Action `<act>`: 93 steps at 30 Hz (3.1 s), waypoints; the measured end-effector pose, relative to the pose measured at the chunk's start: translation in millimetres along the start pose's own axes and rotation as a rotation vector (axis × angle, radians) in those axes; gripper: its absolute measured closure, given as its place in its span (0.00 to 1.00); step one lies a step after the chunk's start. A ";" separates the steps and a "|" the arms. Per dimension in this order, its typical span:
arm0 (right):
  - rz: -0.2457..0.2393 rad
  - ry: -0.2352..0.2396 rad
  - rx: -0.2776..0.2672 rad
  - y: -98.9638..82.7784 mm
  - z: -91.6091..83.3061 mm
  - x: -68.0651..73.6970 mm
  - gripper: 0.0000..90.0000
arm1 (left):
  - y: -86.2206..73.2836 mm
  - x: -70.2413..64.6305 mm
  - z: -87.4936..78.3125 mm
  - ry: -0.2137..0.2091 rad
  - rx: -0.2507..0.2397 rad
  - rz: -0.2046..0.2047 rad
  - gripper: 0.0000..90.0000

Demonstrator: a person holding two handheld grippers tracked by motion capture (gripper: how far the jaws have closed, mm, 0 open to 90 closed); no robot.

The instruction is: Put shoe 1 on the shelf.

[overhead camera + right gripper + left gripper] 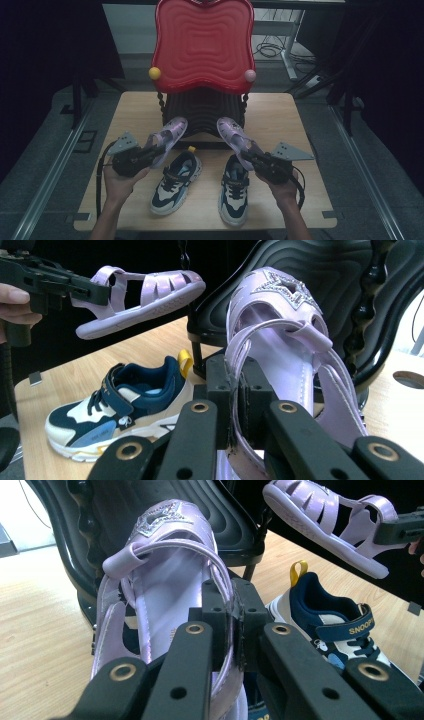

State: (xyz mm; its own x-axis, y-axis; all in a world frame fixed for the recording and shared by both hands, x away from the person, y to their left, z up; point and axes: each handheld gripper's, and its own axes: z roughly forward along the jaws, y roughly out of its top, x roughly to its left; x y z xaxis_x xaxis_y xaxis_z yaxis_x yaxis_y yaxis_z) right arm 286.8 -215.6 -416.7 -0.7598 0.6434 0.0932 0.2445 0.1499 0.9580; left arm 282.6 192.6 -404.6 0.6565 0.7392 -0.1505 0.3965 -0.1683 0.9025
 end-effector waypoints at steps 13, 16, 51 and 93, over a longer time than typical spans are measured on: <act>0.000 0.006 -0.016 5.6 19.1 -0.5 0.96 | 12.1 -0.8 10.6 -0.001 -0.028 0.003 0.95; 0.002 0.002 -0.021 6.4 21.3 -0.9 0.96 | 13.4 -0.3 14.4 0.006 -0.036 0.007 0.95; 0.004 -0.055 -0.030 23.3 55.0 -7.3 0.96 | 28.1 14.5 52.3 0.029 -0.058 0.015 0.95; -0.079 -0.264 -0.055 49.4 124.9 -23.9 0.95 | 66.0 29.0 109.5 0.121 -0.126 0.096 0.95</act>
State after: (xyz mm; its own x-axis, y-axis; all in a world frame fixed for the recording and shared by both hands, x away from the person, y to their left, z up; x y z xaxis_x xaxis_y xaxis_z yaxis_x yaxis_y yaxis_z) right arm 392.3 -129.8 -405.5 -0.5902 0.8058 -0.0490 0.1528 0.1711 0.9733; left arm 398.0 131.5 -393.6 0.6027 0.7978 -0.0189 0.2473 -0.1642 0.9549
